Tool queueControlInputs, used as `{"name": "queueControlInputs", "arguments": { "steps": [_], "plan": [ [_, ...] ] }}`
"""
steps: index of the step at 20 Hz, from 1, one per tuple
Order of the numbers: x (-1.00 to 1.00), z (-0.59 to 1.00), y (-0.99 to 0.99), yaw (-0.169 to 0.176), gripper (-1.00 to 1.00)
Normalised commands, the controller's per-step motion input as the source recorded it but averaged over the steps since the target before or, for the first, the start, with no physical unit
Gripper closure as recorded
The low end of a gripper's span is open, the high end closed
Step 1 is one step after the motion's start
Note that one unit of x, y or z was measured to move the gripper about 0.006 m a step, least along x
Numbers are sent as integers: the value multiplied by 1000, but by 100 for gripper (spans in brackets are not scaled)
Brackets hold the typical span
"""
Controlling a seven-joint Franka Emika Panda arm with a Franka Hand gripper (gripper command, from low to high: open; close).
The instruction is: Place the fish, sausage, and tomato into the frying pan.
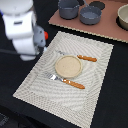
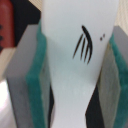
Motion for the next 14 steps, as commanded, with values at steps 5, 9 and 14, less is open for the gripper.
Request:
{"name": "queueControlInputs", "arguments": {
  "steps": [5, 9, 14],
  "plan": [
    [362, 552, 998, 39, 100],
    [434, 382, 1000, 15, 100],
    [528, 226, 990, 0, 100]
  ]
}}
